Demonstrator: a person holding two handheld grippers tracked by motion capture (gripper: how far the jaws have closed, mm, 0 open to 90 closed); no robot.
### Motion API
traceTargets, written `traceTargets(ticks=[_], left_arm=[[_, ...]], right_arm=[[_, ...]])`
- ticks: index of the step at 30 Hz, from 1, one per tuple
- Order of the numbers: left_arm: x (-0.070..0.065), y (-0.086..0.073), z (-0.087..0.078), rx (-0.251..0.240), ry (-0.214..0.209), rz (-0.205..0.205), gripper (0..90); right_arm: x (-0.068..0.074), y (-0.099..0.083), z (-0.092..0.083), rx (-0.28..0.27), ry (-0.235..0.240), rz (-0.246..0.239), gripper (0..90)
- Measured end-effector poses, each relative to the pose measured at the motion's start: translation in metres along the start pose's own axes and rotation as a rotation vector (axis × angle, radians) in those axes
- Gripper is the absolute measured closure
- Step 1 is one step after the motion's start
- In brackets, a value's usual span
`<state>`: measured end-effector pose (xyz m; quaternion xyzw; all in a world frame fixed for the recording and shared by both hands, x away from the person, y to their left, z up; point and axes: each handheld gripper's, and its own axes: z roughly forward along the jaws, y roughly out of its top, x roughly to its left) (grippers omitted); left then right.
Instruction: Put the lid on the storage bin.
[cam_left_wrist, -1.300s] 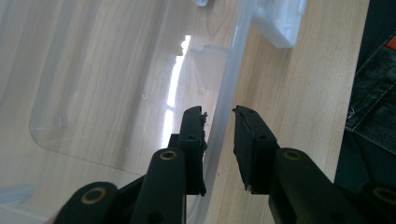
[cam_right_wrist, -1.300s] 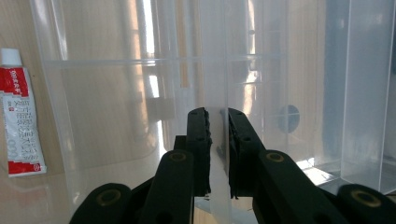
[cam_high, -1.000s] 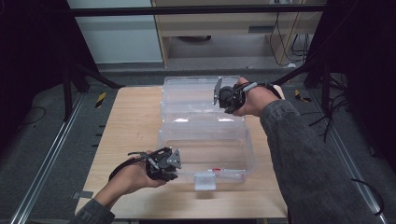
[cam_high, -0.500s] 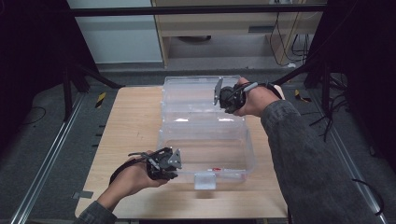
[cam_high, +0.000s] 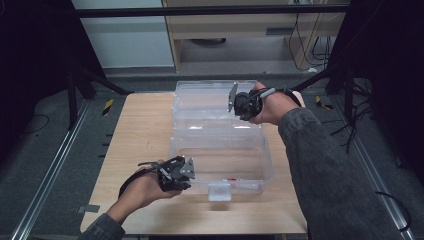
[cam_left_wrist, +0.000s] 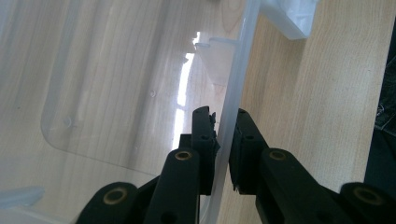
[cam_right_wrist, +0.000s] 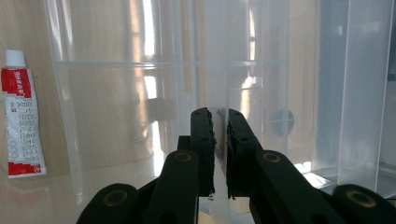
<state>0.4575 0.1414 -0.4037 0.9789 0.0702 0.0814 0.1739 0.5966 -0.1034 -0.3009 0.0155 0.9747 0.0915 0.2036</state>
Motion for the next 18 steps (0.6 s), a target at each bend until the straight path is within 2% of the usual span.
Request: traceTargets(ticks=[6, 10, 11, 18], left_arm=[[0.0009, 0.0014, 0.0009, 0.001, 0.01, -0.007, 81.1], [0.0015, 0.0027, 0.0009, 0.013, 0.02, 0.006, 81.0], [0.001, 0.0017, 0.0016, -0.004, 0.022, -0.014, 80.9], [0.0003, -0.0007, 0.0019, -0.023, 0.03, -0.028, 80.6]], right_arm=[[-0.0049, 0.0009, 0.0024, 0.003, 0.015, 0.009, 83.6], [-0.0074, 0.0007, 0.0018, 0.005, 0.026, 0.012, 84.3], [-0.0055, 0.0019, 0.0001, 0.005, 0.026, 0.012, 85.0], [0.001, 0.0051, -0.0047, 0.002, 0.019, 0.015, 86.6]])
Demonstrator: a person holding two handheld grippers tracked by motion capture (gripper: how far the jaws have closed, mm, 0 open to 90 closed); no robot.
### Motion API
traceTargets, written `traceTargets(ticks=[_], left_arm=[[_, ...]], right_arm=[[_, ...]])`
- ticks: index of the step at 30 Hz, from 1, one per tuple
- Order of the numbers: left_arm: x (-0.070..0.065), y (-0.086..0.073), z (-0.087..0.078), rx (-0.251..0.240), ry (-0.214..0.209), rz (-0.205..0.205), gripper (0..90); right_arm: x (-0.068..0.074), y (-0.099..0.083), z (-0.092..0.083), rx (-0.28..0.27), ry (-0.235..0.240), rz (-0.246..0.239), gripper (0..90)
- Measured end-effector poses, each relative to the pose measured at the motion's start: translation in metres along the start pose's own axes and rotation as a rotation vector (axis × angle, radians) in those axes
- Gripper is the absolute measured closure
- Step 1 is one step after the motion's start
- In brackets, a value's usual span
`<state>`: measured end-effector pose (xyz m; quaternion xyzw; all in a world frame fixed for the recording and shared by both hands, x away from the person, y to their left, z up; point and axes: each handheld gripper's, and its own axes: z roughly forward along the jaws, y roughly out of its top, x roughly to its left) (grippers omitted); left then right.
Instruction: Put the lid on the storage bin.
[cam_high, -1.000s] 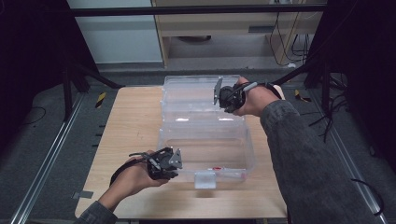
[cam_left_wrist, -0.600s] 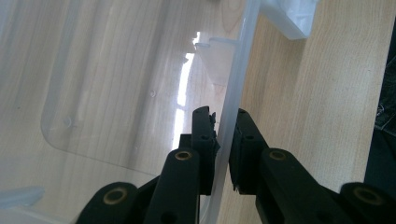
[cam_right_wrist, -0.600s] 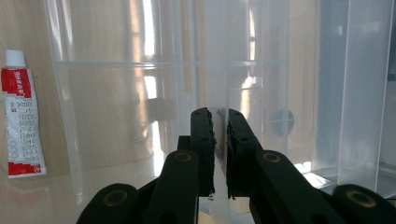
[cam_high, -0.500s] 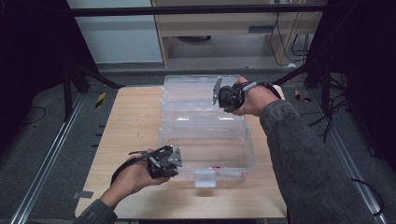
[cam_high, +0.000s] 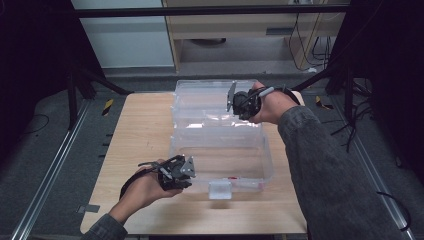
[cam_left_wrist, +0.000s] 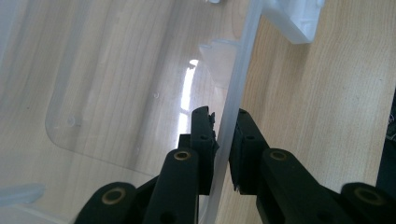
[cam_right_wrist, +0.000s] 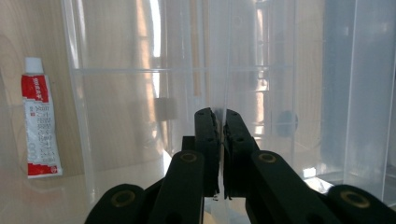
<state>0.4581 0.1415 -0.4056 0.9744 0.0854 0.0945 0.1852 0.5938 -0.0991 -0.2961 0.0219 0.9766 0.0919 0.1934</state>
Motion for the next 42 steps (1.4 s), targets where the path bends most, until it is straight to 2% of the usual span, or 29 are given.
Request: traceTargets(ticks=[1, 6, 12, 16, 20, 29, 42], left_arm=[[0.0, -0.001, 0.0, -0.015, 0.0, -0.009, 80.6], [-0.001, -0.002, 0.001, -0.029, 0.004, -0.028, 80.0], [-0.002, -0.003, 0.002, -0.042, 0.008, -0.038, 79.5], [-0.004, -0.002, 0.003, -0.037, 0.022, -0.039, 79.0], [-0.003, -0.002, 0.003, -0.031, 0.017, -0.04, 79.0], [-0.004, -0.001, 0.004, -0.033, 0.023, -0.043, 78.8], [0.006, 0.001, 0.008, -0.036, 0.034, -0.059, 77.7]], right_arm=[[0.001, 0.001, -0.001, 0.0, -0.001, -0.002, 86.7], [0.009, 0.0, -0.007, -0.017, -0.004, -0.01, 87.2], [0.017, -0.004, -0.013, -0.075, -0.003, -0.013, 87.5], [0.027, -0.007, -0.017, -0.103, -0.019, -0.025, 87.4], [0.033, -0.008, -0.02, -0.126, -0.029, -0.028, 87.4], [0.043, -0.011, -0.025, -0.137, -0.034, -0.048, 86.9], [0.032, -0.012, -0.02, -0.136, -0.033, -0.023, 86.6]])
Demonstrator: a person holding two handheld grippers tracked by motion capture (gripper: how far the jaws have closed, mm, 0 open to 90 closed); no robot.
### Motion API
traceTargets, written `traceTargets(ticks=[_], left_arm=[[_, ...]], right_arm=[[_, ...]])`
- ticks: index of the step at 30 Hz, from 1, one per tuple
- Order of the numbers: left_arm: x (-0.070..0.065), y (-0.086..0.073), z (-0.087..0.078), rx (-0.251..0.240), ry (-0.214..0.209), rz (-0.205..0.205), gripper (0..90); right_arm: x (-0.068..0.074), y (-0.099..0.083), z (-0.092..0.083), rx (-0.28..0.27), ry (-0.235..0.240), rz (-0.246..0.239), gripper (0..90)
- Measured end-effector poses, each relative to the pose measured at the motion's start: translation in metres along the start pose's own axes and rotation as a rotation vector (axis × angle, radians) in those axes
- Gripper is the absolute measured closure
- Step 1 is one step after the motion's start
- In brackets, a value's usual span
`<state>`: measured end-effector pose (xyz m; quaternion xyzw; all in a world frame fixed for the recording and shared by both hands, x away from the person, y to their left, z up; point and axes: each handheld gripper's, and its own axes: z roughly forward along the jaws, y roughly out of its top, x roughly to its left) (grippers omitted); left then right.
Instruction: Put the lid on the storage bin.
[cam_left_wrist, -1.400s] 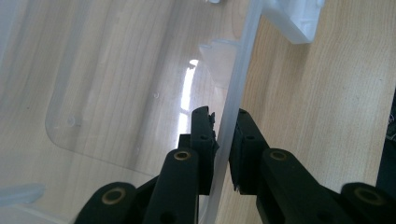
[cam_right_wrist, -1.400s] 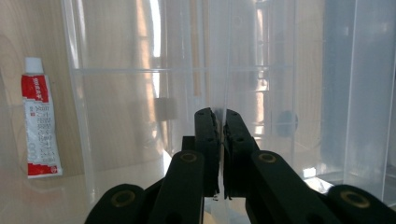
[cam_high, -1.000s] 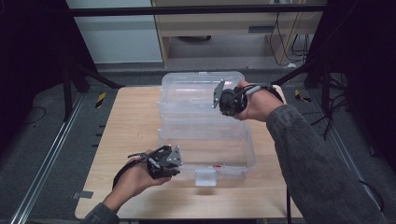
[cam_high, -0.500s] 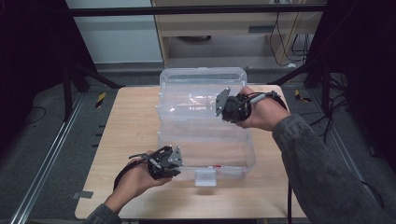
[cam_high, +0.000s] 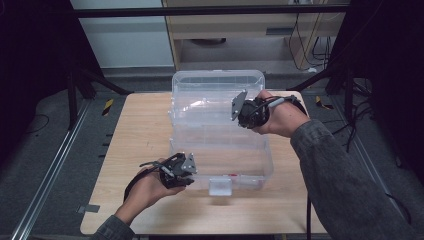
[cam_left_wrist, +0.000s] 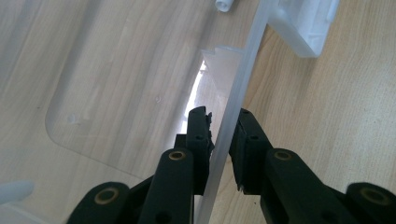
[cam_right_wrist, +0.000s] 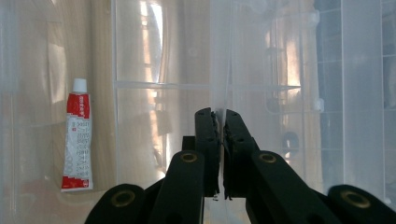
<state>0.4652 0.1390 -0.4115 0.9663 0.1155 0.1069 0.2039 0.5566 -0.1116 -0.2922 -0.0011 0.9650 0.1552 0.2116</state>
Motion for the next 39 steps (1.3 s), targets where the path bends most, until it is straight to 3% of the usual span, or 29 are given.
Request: traceTargets(ticks=[24, 29, 31, 32, 35, 36, 39], left_arm=[[-0.002, 0.0, 0.001, -0.001, 0.019, 0.0, 76.9], [-0.006, -0.001, 0.002, -0.003, 0.02, -0.053, 76.8], [-0.004, 0.0, 0.002, -0.003, 0.017, -0.019, 76.8], [-0.006, -0.001, 0.002, -0.002, 0.02, -0.051, 76.8], [-0.006, -0.001, 0.002, -0.004, 0.02, -0.054, 76.7], [-0.004, 0.0, 0.002, -0.002, 0.021, -0.013, 76.7], [-0.004, 0.0, 0.002, -0.007, 0.028, -0.003, 76.5]], right_arm=[[0.022, -0.004, -0.007, -0.043, -0.015, -0.018, 86.7], [0.025, -0.007, -0.006, -0.053, -0.033, -0.014, 86.5], [0.027, -0.008, -0.006, -0.057, -0.04, -0.011, 86.4], [0.027, -0.008, -0.006, -0.061, -0.041, -0.01, 86.4], [0.03, -0.009, -0.007, -0.063, -0.041, -0.013, 86.4], [0.031, -0.008, -0.007, -0.063, -0.038, -0.011, 86.4], [0.035, -0.009, -0.008, -0.064, -0.042, -0.014, 86.1]])
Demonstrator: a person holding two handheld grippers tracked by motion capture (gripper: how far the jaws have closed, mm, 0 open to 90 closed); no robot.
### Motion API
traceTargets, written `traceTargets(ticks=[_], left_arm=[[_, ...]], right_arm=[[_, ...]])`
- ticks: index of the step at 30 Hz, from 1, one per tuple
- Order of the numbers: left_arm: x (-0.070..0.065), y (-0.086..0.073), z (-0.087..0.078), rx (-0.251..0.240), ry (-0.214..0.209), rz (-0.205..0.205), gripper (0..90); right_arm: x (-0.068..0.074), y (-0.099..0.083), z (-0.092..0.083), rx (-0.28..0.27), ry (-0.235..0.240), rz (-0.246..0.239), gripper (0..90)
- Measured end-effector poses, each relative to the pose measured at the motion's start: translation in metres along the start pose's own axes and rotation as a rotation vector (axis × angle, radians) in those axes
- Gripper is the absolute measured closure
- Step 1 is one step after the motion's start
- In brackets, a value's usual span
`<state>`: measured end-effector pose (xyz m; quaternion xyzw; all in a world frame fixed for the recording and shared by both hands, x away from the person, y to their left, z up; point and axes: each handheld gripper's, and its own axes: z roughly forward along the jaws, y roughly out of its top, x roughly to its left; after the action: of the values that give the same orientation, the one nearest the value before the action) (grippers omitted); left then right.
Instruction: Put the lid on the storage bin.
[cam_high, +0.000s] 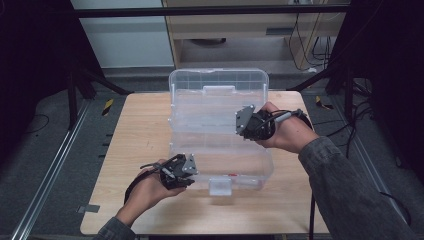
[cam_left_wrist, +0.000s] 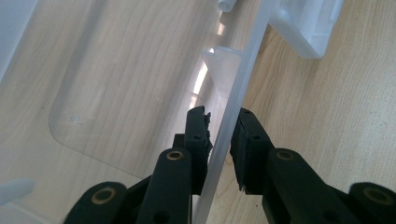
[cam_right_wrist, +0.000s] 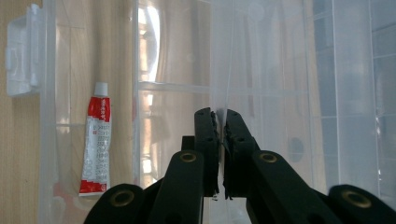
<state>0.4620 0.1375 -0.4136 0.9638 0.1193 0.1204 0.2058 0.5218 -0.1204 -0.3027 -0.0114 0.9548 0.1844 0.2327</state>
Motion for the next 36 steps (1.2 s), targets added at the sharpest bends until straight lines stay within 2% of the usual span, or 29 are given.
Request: traceTargets(ticks=[6, 14, 15, 20, 22, 23, 24, 36], left_arm=[[-0.003, -0.001, 0.0, -0.004, 0.001, -0.042, 76.3], [-0.003, -0.002, 0.0, -0.01, 0.004, -0.029, 76.0], [-0.001, -0.001, 0.0, -0.01, 0.005, 0.003, 76.0], [-0.003, -0.001, 0.0, -0.009, 0.009, -0.007, 75.7], [-0.003, -0.001, 0.0, -0.009, 0.012, 0.001, 75.5], [-0.004, -0.002, 0.0, -0.011, 0.013, -0.022, 75.4], [-0.003, -0.001, 0.0, -0.011, 0.016, 0.004, 75.4], [-0.004, -0.002, 0.0, -0.016, 0.024, 0.008, 75.1]], right_arm=[[0.004, -0.004, -0.001, -0.018, -0.003, 0.012, 85.8], [0.007, -0.004, -0.001, -0.019, -0.013, 0.011, 85.5], [0.007, -0.004, -0.001, -0.023, -0.011, 0.016, 85.5], [0.01, -0.005, -0.002, -0.022, -0.016, 0.015, 85.4], [0.011, -0.005, -0.002, -0.022, -0.018, 0.013, 85.4], [0.012, -0.004, -0.002, -0.02, -0.017, 0.011, 85.4], [0.013, -0.004, -0.002, -0.02, -0.017, 0.013, 85.4], [0.021, -0.006, -0.004, -0.013, -0.006, 0.011, 85.2]])
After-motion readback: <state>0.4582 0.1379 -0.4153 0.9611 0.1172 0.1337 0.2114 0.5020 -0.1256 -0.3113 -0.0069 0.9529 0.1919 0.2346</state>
